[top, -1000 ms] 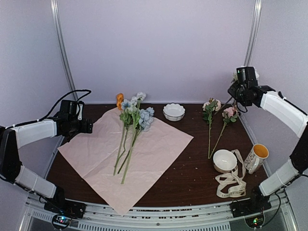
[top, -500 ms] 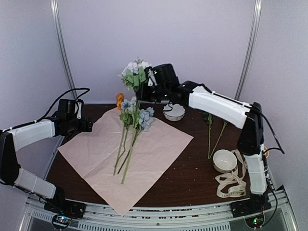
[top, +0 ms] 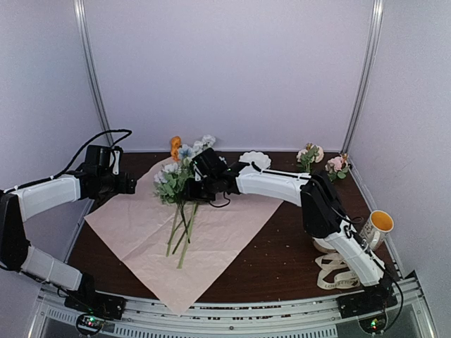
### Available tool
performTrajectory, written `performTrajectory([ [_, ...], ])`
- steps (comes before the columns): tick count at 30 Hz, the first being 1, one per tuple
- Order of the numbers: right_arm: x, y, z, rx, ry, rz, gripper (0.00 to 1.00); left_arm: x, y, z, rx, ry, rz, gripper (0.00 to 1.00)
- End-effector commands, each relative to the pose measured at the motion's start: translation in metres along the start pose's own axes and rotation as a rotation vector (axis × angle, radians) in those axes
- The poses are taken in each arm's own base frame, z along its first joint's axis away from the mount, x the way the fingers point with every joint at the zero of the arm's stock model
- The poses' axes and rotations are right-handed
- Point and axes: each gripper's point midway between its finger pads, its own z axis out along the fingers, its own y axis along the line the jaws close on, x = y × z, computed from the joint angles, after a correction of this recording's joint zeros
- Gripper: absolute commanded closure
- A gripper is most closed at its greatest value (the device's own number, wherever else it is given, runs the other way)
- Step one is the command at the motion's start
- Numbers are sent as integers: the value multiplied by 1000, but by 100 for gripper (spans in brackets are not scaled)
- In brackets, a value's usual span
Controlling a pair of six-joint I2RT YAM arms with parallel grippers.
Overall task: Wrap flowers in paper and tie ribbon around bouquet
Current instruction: Place the fake flower on the flattened wrapping paper, then pick up the fake flower from the corner of the board.
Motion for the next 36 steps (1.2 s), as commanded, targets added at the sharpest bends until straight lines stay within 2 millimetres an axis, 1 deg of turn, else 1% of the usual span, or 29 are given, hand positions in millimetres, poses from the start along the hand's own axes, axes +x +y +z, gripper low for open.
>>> performTrajectory([
  [1, -79, 28, -101, 57, -199, -164, 55, -10, -2, -3, 16, -35, -13, 2],
  [2, -89, 21, -120, 91, -230, -176, 54, -10, -2, -2, 17, -33, -12, 3],
  [4, -113, -11, -161, 191, -306, -152, 54, -10, -2, -2, 18, -33, -11, 2],
  [5, -118, -36, -178, 258, -333, -122, 54, -11, -2, -3, 17, -35, -12, 2],
  [7, -132, -86, -218, 376, -405, -49, 54, -10, -2, -3, 16, -36, -9, 2],
  [8, -136, -115, -239, 441, -434, -1, 54, -10, -2, -3, 16, -36, -9, 2],
  [10, -134, -175, -275, 573, -469, 112, 53, -10, -2, -2, 16, -34, -7, 2],
  [12, -125, -237, -306, 707, -485, 230, 52, -10, -2, -1, 17, -30, -7, 2],
  [13, -117, -266, -318, 760, -483, 296, 49, -10, -3, -1, 18, -28, -6, 2],
  [14, -110, -292, -326, 786, -471, 359, 48, -10, -3, 0, 19, -26, -6, 2],
  [17, -85, -359, -332, 835, -394, 527, 44, -10, -4, 0, 24, -25, -6, 2],
  [18, -76, -372, -330, 852, -361, 572, 44, -10, -4, 0, 25, -24, -6, 2],
  [19, -66, -389, -332, 879, -328, 623, 43, -11, -4, 0, 26, -24, -6, 2],
  [21, -49, -410, -327, 908, -278, 683, 39, -11, -4, 0, 23, -26, -7, 2],
  [23, -35, -427, -318, 910, -221, 747, 38, -12, -3, -1, 21, -26, -6, 2],
  [25, -29, -436, -319, 947, -155, 787, 35, -12, -3, 0, 21, -25, -7, 2],
  [29, -23, -446, -318, 942, -128, 842, 34, -13, -4, 1, 22, -22, -3, 2],
  [32, -21, -448, -314, 887, -108, 860, 34, -14, -2, 0, 13, -23, 1, 2],
  [36, -16, -451, -307, 825, 11, 851, 39, -18, 0, -2, -2, -34, 8, 2],
])
